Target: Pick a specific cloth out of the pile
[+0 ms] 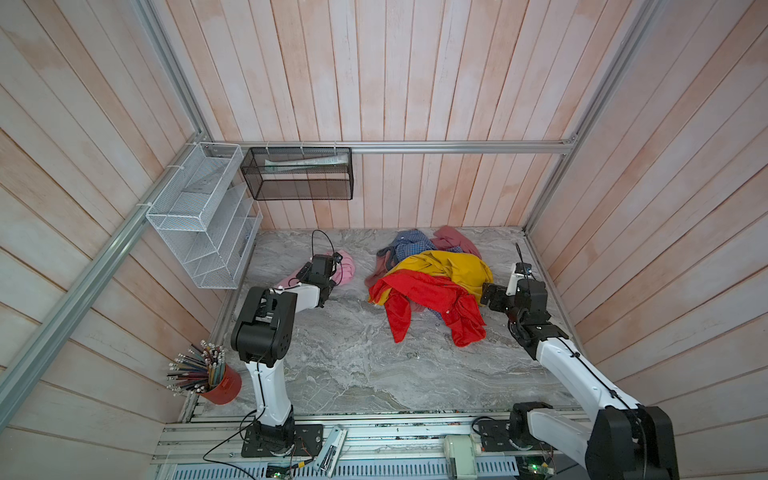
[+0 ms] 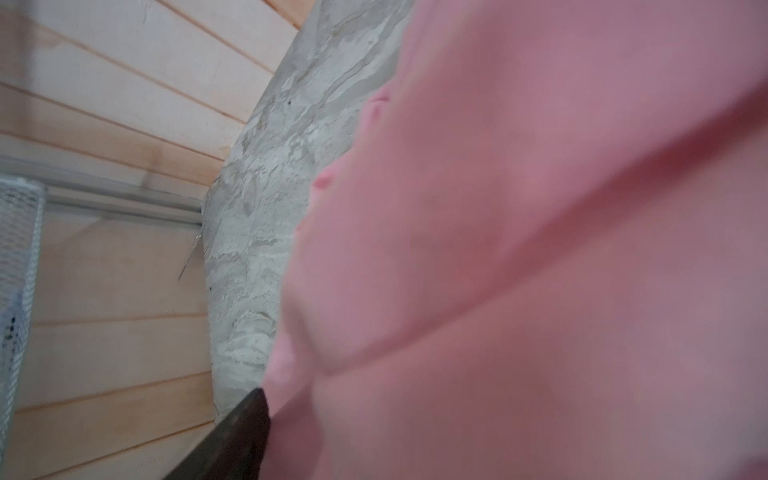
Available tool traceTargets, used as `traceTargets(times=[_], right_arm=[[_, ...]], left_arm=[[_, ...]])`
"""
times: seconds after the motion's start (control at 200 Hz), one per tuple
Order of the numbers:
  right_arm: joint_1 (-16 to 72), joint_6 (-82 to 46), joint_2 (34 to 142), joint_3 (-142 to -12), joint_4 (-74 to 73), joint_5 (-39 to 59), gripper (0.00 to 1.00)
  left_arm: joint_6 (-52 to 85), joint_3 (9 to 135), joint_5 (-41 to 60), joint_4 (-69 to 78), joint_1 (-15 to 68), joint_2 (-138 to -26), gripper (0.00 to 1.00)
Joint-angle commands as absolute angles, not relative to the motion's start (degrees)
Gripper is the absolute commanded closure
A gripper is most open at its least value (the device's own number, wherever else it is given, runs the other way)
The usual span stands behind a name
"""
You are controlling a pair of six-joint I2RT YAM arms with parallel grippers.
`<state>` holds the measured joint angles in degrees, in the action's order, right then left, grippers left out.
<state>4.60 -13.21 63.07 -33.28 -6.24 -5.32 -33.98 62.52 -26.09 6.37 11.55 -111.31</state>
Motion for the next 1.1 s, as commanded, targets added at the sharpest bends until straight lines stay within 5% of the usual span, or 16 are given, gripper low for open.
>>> traceTargets(times=[0.0,0.52,1.09], right_arm=[[4.0,-11.1,62.7,-33.3,-7.5,-6.1,0.02],[3.2,-6.9,55.8,-28.8,-13.9,3.6,0.03],[3.0,-3.7,55.0,-21.4,-28.0,-0.7,0.03]], left_arm=[[-30.7,64.4,-28.4,5.8,11.3,-107.7,0.12],[-27.9,61.3,-36.5,1.1,14.9,-102.1,0.03],[-2.0,45.8,-24.0,1.6,17.1,-75.8,0.02]])
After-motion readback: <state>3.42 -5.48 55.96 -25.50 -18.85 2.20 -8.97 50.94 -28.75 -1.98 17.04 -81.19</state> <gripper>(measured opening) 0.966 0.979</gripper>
